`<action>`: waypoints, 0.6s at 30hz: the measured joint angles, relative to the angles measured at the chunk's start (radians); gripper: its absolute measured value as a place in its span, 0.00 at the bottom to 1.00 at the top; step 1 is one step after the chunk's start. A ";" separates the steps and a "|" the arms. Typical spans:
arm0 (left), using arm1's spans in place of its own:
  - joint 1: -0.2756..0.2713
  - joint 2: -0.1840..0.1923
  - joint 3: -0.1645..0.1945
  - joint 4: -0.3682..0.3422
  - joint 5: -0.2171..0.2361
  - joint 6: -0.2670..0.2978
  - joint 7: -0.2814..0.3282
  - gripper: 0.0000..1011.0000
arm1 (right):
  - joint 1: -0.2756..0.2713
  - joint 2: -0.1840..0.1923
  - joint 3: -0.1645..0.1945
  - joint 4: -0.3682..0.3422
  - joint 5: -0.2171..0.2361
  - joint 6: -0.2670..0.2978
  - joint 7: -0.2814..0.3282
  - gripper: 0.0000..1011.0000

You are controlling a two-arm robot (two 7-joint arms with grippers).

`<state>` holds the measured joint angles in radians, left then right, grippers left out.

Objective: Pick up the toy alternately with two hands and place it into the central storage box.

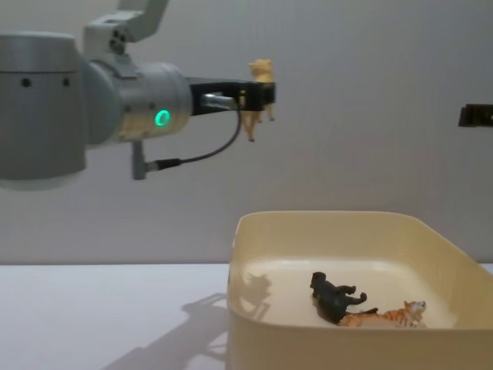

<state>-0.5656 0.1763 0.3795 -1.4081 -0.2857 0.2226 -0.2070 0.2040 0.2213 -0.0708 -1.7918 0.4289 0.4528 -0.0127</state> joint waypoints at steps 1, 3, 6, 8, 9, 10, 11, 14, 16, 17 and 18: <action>-0.006 -0.004 0.001 0.010 0.001 0.000 -0.008 0.34 | 0.000 0.000 0.000 0.000 0.000 0.000 0.000 0.99; -0.022 -0.015 0.006 0.036 0.006 0.001 -0.029 0.34 | 0.000 0.000 0.000 0.000 0.000 0.000 0.000 0.99; -0.037 -0.026 0.011 0.065 0.012 0.007 -0.050 0.34 | 0.000 0.000 0.000 0.000 0.000 0.000 0.000 0.99; -0.048 -0.034 0.017 0.090 0.021 0.016 -0.071 0.34 | 0.000 0.000 0.000 0.000 0.000 0.000 0.000 0.99; -0.051 -0.036 0.018 0.095 0.022 0.018 -0.073 0.34 | 0.000 0.000 0.000 0.000 0.000 0.000 0.000 0.99; -0.052 -0.037 0.019 0.098 0.024 0.020 -0.077 0.34 | 0.000 0.000 0.000 0.000 0.000 0.000 0.000 0.99; -0.054 -0.039 0.021 0.105 0.027 0.024 -0.080 0.34 | 0.000 0.000 0.000 0.000 0.000 0.000 0.000 0.99; -0.058 -0.043 0.025 0.120 0.034 0.034 -0.089 0.34 | 0.000 0.000 0.000 0.000 0.000 0.000 0.000 0.99; -0.060 -0.045 0.027 0.128 0.038 0.041 -0.094 0.34 | 0.000 0.000 0.000 0.000 0.000 0.000 0.000 0.99; -0.061 -0.046 0.028 0.130 0.039 0.043 -0.096 0.34 | 0.000 0.000 0.000 0.000 0.000 0.000 0.000 0.99; -0.062 -0.046 0.029 0.133 0.040 0.045 -0.097 0.37 | 0.000 0.000 0.000 0.000 0.000 0.000 0.000 0.99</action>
<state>-0.6273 0.1299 0.4082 -1.2749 -0.2457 0.2674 -0.3041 0.2039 0.2213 -0.0709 -1.7918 0.4289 0.4528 -0.0128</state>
